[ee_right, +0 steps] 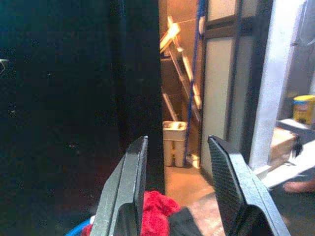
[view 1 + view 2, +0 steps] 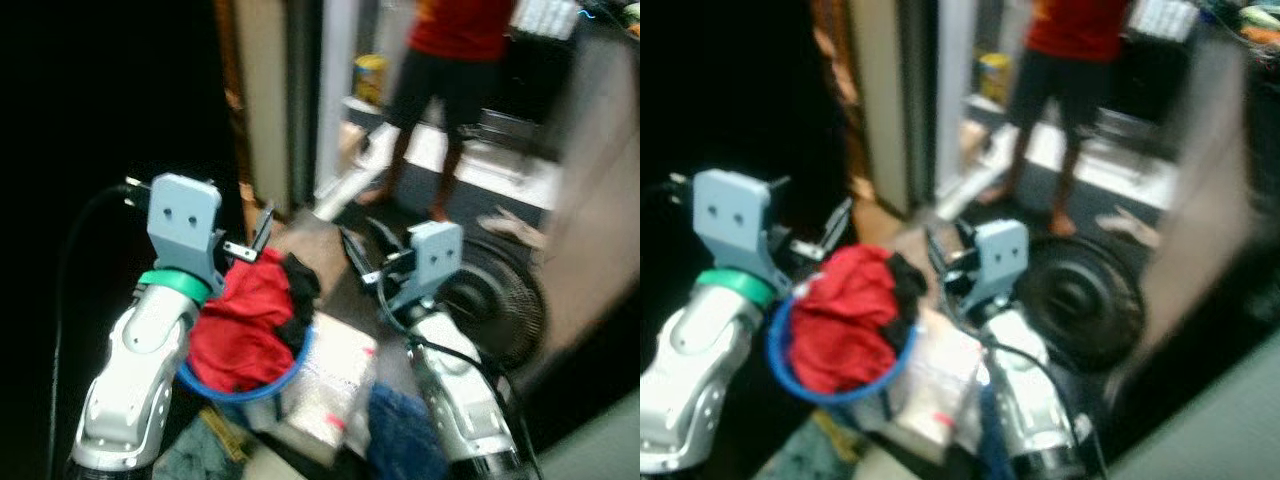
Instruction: Clothes washing
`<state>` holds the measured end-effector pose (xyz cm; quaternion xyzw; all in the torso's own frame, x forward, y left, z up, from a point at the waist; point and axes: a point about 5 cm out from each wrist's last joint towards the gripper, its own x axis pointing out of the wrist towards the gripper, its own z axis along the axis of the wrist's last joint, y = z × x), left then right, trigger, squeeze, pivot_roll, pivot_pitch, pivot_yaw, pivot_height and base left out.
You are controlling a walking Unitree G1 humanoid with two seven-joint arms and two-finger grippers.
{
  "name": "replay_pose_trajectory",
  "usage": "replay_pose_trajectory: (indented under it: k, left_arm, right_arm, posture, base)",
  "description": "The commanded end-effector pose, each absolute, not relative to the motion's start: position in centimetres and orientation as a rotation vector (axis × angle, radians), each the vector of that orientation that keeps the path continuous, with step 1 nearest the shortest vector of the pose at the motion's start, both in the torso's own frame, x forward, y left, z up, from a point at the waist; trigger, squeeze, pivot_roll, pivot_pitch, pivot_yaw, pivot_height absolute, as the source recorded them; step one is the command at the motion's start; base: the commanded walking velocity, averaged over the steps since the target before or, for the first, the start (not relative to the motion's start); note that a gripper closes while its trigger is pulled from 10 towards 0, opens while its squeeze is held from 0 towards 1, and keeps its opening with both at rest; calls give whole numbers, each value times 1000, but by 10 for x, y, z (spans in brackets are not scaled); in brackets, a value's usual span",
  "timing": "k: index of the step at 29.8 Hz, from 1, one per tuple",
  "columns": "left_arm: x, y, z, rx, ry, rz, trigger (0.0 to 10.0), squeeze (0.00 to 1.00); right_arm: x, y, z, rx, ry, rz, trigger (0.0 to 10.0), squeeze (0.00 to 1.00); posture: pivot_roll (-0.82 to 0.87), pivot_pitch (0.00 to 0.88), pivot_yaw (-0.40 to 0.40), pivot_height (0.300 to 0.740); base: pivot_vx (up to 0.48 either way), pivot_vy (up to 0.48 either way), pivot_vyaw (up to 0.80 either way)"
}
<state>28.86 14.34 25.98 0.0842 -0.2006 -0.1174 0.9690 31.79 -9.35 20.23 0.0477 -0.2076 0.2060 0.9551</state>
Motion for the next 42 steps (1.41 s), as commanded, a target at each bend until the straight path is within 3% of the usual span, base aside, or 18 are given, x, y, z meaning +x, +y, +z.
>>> replay_pose_trajectory:
  k: [1, 10, 21, 27, 28, 31, 42]
  left_arm:
    - [289, 146, 256, 174, -391, -225, 10000, 0]
    - [289, 146, 256, 176, -392, -225, 10000, 0]
    - [290, 148, 252, 172, -372, -225, 10000, 0]
    - [288, 147, 221, 213, -270, -306, 10000, 0]
    - [282, 146, 189, 236, -169, -377, 10000, 0]
    - [273, 142, 164, 251, -93, -438, 10000, 0]
    - [265, 135, 147, 218, -41, -458, 10000, 0]
  right_arm:
    - [318, -89, 200, 97, -412, 428, 10000, 0]
    - [317, -88, 200, 101, -415, 437, 10000, 0]
    - [317, -90, 196, 97, -400, 430, 10000, 0]
    - [316, -88, 183, 78, -353, 459, 10000, 0]
    - [313, -88, 164, 66, -286, 479, 10000, 0]
    - [312, -91, 146, 64, -226, 459, 10000, 0]
    - [311, -100, 133, 58, -182, 424, 10000, 0]
  posture:
    - [94, 59, 17, 740]
    - [94, 60, 18, 740]
    - [94, 65, 18, 740]
    - [92, 66, 17, 740]
    - [88, 68, 16, 740]
    - [88, 71, 13, 740]
    - [85, 73, 9, 740]
  base:
    - [382, 0, 0]
    - [384, 0, 0]
    - [0, 0, 0]
    - [0, 0, 0]
    - [0, 0, 0]
    - [0, 0, 0]
    - [0, 0, 0]
